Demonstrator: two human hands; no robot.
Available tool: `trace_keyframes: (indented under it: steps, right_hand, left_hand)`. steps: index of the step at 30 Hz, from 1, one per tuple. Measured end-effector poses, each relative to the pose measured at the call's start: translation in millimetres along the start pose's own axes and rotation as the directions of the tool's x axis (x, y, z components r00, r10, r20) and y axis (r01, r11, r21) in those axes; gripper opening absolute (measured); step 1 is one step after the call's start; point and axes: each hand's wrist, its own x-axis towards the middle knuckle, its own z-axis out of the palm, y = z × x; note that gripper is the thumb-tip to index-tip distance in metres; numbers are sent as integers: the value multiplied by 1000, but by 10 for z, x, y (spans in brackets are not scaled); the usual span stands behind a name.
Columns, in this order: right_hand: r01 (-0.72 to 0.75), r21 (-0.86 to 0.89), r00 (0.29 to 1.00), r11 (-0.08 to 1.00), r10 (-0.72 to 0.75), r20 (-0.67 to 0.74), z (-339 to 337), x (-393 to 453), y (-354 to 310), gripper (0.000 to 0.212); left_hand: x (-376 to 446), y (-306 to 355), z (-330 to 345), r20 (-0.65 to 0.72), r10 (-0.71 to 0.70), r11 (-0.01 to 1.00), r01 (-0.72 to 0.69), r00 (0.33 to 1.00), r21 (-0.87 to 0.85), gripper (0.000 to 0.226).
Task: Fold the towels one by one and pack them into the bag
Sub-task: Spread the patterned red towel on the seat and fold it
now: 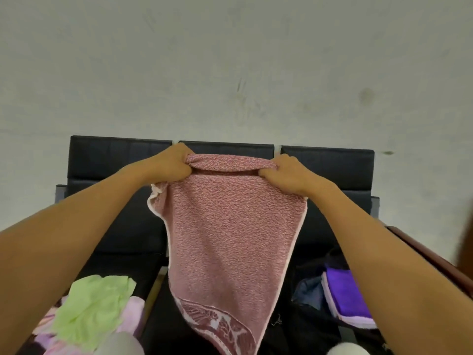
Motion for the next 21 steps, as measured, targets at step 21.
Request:
trace_keyframes:
  steps: [21]
  right_hand:
    - [-206,-549,978,810,147,-150,641,1358,699,11]
  left_hand:
    - [951,-837,426,-39,-74,737,81,997,671,14]
